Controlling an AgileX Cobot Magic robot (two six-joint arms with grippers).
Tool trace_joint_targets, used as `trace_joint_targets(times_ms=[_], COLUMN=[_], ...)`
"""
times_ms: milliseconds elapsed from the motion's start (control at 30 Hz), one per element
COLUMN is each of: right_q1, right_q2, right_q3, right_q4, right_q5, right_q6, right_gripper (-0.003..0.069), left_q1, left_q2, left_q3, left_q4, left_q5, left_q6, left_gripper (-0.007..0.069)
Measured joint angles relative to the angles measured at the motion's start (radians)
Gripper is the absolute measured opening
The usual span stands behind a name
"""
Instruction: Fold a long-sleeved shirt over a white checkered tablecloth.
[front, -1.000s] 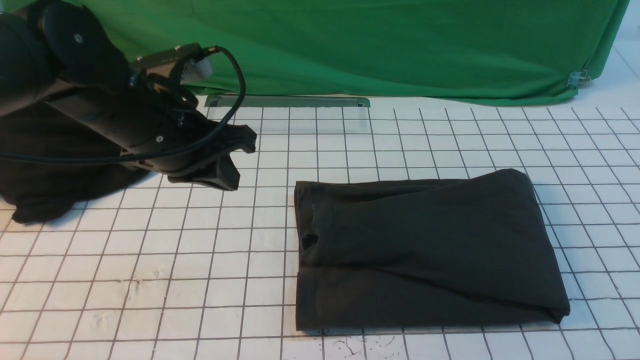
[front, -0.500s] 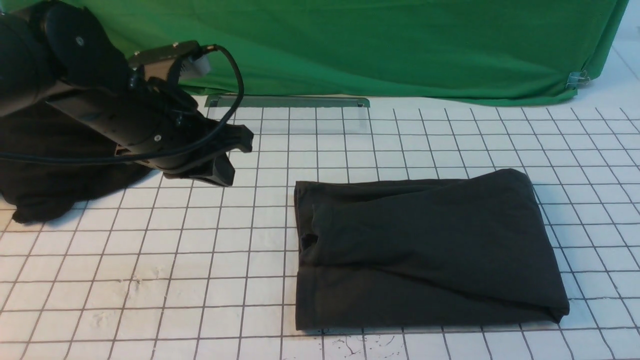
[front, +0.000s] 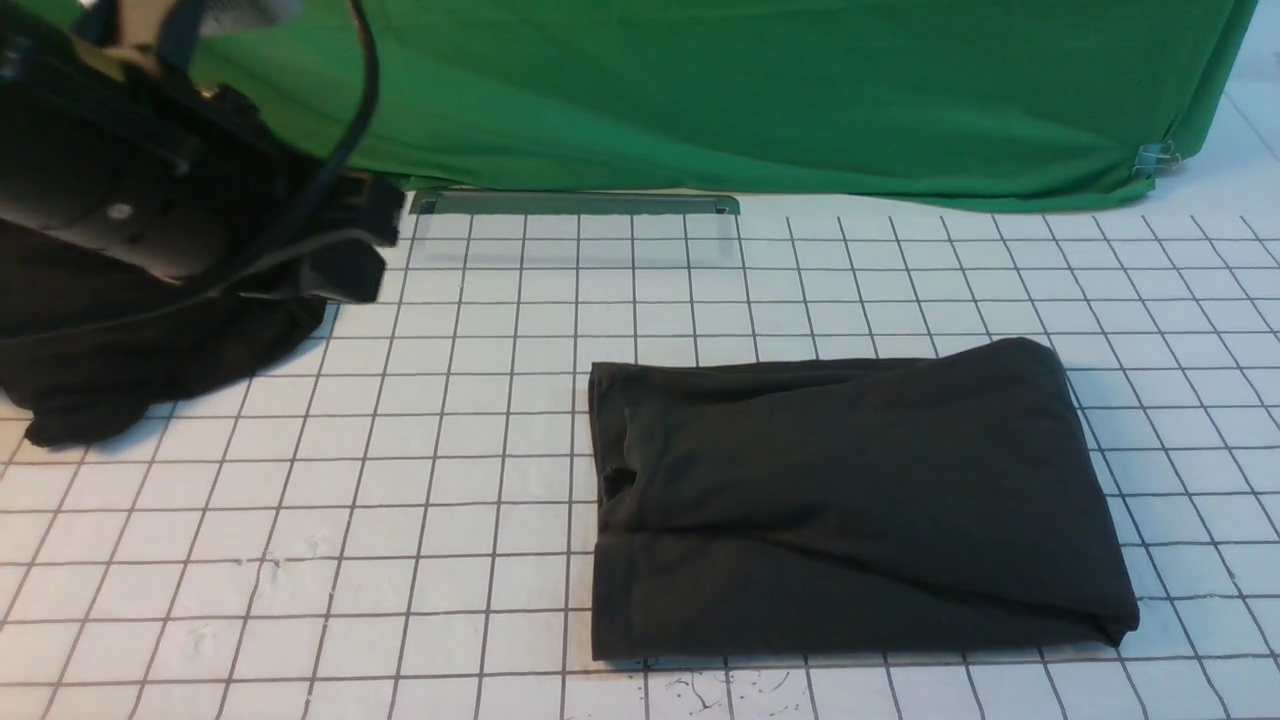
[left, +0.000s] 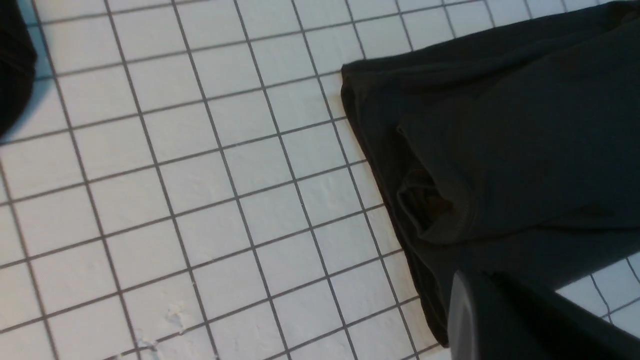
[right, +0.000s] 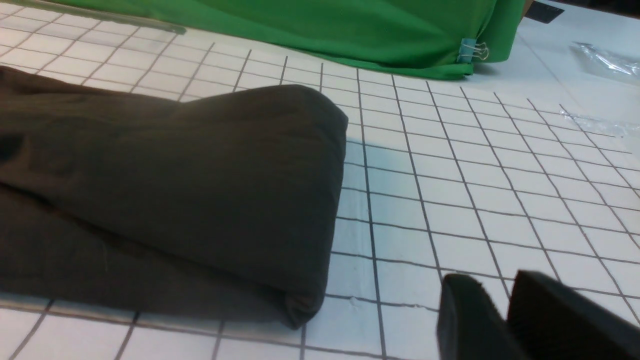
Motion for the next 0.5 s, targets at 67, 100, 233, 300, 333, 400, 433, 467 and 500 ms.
trace_joint_targets(times_ms=[67,100,233,300,333,400,433,467,500], right_q1=[0.000,0.000,0.000,0.000,0.000,0.000,0.000,0.000,0.000], right_q2=[0.000,0.000,0.000,0.000,0.000,0.000,0.000,0.000,0.000], right_q3=[0.000,0.000,0.000,0.000,0.000,0.000,0.000,0.000,0.000], right_q4=[0.000,0.000,0.000,0.000,0.000,0.000,0.000,0.000,0.000], right_q5=[0.000,0.000,-0.001,-0.001,-0.001,-0.002,-0.003,-0.003,-0.003], right_q6=[0.000,-0.001,0.000,0.000,0.000,0.000,0.000,0.000,0.000], right_gripper=[0.0137,0.0139,0.0145,0.0148,0.0149,0.0152,0.0155,0.0156,0.0158], left_q1=[0.000,0.000,0.000,0.000,0.000,0.000,0.000,0.000,0.000], left_q2=[-0.100,-0.139,-0.342,-0.489,-0.530,-0.626,-0.744,-0.780,-0.848], left_q3=[0.009,0.019,0.119,0.245,0.284,0.382,0.518,0.578,0.650], left_q4=[0.023,0.032,0.047,0.031,0.020,-0.009,-0.042,-0.048,-0.051], left_q5=[0.033,0.042,0.047,-0.024,-0.071,-0.155,-0.311,-0.357,-0.440], left_q6=[-0.002,-0.005,-0.019,-0.023,-0.022,-0.014,0.010,0.022,0.041], left_gripper=[0.0025,0.0025,0.0025,0.0025,0.0025,0.0025,0.0025,0.0025,0.0025])
